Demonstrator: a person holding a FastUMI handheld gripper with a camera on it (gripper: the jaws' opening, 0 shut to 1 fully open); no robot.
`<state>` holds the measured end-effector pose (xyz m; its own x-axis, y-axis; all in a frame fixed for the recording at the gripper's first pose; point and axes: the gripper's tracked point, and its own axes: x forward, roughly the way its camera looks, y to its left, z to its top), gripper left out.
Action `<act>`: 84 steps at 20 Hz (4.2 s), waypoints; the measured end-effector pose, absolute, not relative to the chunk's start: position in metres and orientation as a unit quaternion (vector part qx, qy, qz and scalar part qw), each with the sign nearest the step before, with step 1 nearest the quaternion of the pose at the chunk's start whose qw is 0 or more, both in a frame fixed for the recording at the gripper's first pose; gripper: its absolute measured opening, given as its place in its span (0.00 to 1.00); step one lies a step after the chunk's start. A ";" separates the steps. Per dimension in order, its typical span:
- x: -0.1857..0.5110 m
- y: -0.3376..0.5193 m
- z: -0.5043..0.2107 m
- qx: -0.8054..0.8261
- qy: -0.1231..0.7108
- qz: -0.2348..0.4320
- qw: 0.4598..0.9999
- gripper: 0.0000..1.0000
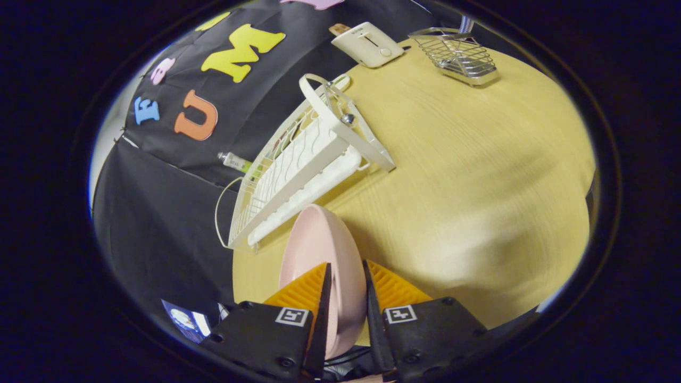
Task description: Take the plate from the dish rack, then take the spoon from the basket and place it into the plate.
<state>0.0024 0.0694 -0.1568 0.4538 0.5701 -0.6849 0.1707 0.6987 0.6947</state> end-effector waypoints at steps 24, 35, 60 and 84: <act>0.065 -0.187 -0.078 0.095 0.126 -0.075 0.985 0.98; 0.159 -0.218 -0.108 0.086 0.149 -0.043 0.984 0.91; 0.162 -0.221 -0.008 0.060 0.077 -0.026 0.995 0.12; 0.004 0.131 -0.041 -0.029 0.221 0.389 0.894 0.11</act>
